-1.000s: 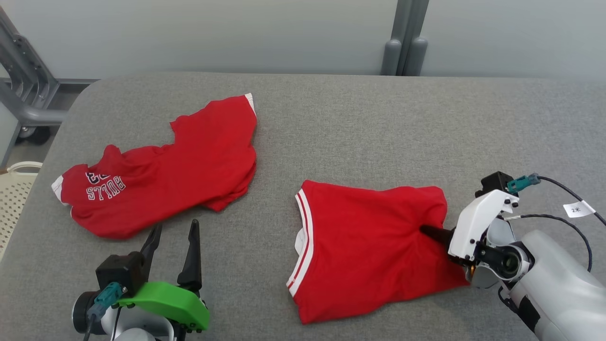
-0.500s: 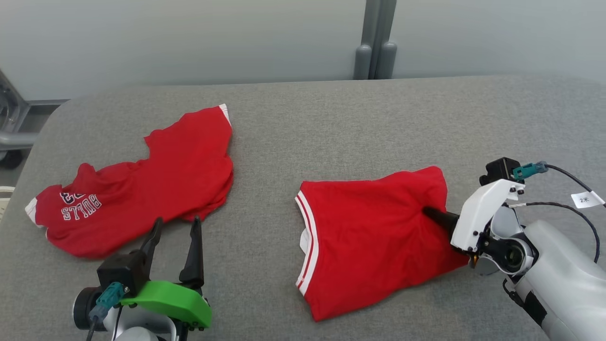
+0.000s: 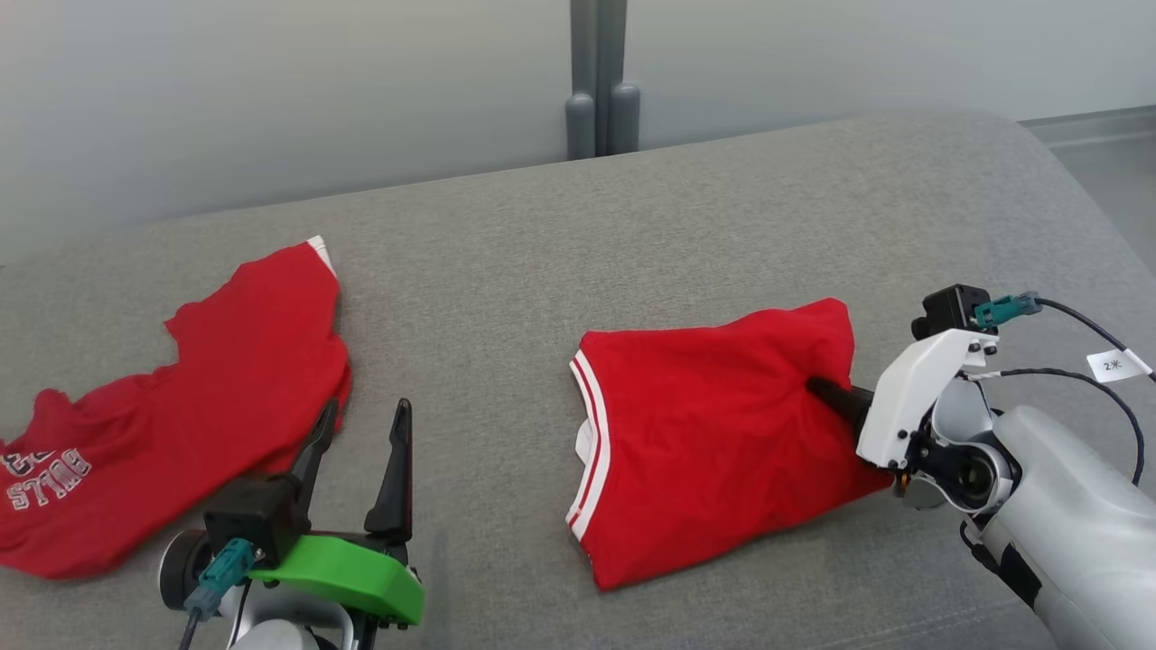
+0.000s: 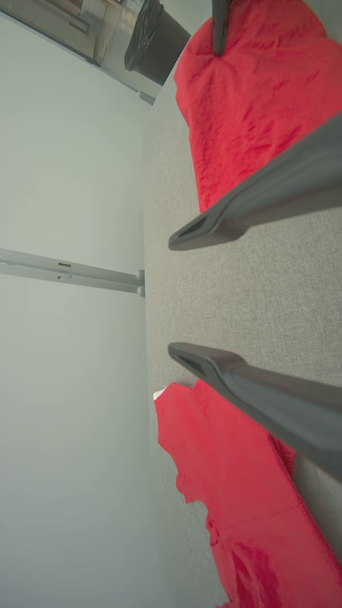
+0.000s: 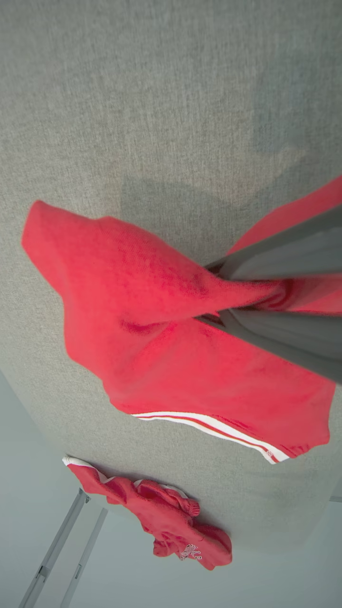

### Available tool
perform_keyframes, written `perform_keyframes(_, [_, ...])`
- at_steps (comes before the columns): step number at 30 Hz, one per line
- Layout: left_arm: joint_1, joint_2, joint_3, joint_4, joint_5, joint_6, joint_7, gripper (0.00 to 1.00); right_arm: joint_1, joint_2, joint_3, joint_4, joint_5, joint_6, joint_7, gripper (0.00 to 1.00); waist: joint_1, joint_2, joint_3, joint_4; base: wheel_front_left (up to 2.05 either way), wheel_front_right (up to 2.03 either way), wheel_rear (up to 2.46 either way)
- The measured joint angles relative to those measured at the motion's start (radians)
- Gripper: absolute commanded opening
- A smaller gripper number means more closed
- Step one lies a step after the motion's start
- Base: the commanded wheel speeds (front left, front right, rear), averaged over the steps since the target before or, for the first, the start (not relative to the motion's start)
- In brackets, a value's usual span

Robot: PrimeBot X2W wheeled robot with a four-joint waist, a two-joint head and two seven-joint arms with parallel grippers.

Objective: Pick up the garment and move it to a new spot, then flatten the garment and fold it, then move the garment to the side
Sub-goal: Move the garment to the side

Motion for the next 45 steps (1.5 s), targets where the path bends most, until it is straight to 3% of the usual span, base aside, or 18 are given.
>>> perform_keyframes(15, [-0.038,-0.039,-0.02,-0.008,0.062,-0.059,-0.002,1.0,-0.031,-0.015,0.05,-0.01,0.046,0.0,-0.04,0.0,0.0,0.0001,0.024,-0.181,0.0,0.0,0.0])
perform_keyframes(21, [-0.061,-0.054,-0.028,0.001,0.077,-0.074,-0.002,1.0,-0.047,-0.025,0.064,-0.013,0.065,0.0,-0.058,0.0,0.0,0.0,0.052,-0.221,0.0,0.0,0.0])
perform_keyframes(27, [-0.075,-0.061,-0.036,0.004,0.092,-0.091,-0.002,1.0,-0.06,-0.034,0.078,-0.014,0.078,0.0,-0.071,0.0,0.0,0.0,0.074,-0.24,0.0,0.0,0.0])
perform_keyframes(38, [-0.165,-0.041,-0.109,-0.008,0.166,-0.187,0.015,1.0,-0.149,-0.08,0.098,-0.01,0.089,0.0,-0.08,0.0,0.0,0.0,0.138,-0.225,0.0,0.0,0.0])
perform_keyframes(45, [-0.229,-0.032,-0.129,-0.019,0.196,-0.213,0.039,1.0,-0.235,-0.113,0.095,0.004,0.1,0.0,-0.081,0.0,0.0,0.0,0.202,-0.204,0.0,0.0,0.0])
